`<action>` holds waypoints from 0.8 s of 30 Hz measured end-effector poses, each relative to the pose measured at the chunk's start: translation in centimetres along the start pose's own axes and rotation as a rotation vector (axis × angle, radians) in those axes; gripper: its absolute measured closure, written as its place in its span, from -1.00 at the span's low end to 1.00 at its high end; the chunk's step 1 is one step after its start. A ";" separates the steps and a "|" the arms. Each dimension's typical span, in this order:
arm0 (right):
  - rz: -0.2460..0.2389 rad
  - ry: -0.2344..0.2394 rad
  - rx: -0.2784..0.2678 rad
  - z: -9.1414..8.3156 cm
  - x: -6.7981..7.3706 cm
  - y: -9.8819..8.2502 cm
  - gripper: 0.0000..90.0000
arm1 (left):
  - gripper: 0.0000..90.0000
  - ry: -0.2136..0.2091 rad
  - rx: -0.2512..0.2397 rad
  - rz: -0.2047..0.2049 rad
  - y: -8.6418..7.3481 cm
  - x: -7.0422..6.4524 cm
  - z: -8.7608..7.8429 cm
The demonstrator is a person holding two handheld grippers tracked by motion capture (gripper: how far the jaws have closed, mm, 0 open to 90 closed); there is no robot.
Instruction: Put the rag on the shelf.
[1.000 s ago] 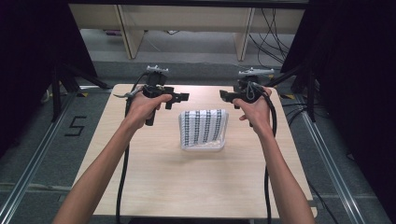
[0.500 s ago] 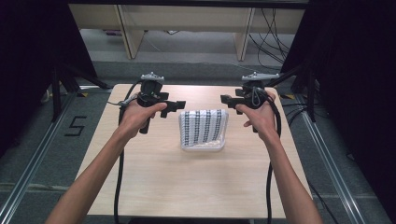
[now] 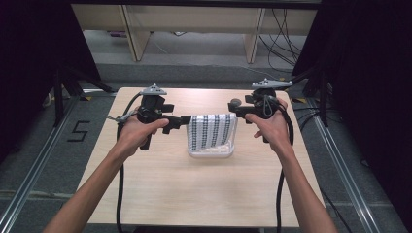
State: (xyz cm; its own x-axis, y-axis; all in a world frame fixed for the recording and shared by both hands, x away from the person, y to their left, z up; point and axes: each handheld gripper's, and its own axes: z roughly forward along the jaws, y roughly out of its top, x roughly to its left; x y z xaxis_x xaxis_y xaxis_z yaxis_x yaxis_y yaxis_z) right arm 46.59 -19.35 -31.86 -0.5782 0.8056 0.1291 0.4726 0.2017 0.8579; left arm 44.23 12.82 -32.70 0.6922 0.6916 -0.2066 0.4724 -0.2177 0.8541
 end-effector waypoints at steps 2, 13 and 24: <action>0.001 0.006 -0.002 -0.2 0.1 -0.1 -0.43 | -0.63 -0.002 -0.007 0.000 -0.2 -0.1 -0.2; -0.024 0.020 -0.014 -1.2 1.0 -1.0 -0.43 | -0.64 -0.027 -0.016 0.009 -1.7 -0.8 -1.2; -0.040 0.035 -0.009 -1.8 2.1 -1.6 -0.42 | -0.64 -0.029 -0.006 0.037 -2.9 -1.7 -1.9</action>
State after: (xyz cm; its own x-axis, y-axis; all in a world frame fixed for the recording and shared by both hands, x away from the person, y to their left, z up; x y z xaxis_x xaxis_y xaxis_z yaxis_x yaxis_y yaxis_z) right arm 43.43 -19.04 -32.07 -0.6198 0.7768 0.1117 0.4425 0.2283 0.8672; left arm 40.69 13.59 -33.97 0.7247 0.6628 -0.1885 0.4426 -0.2382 0.8645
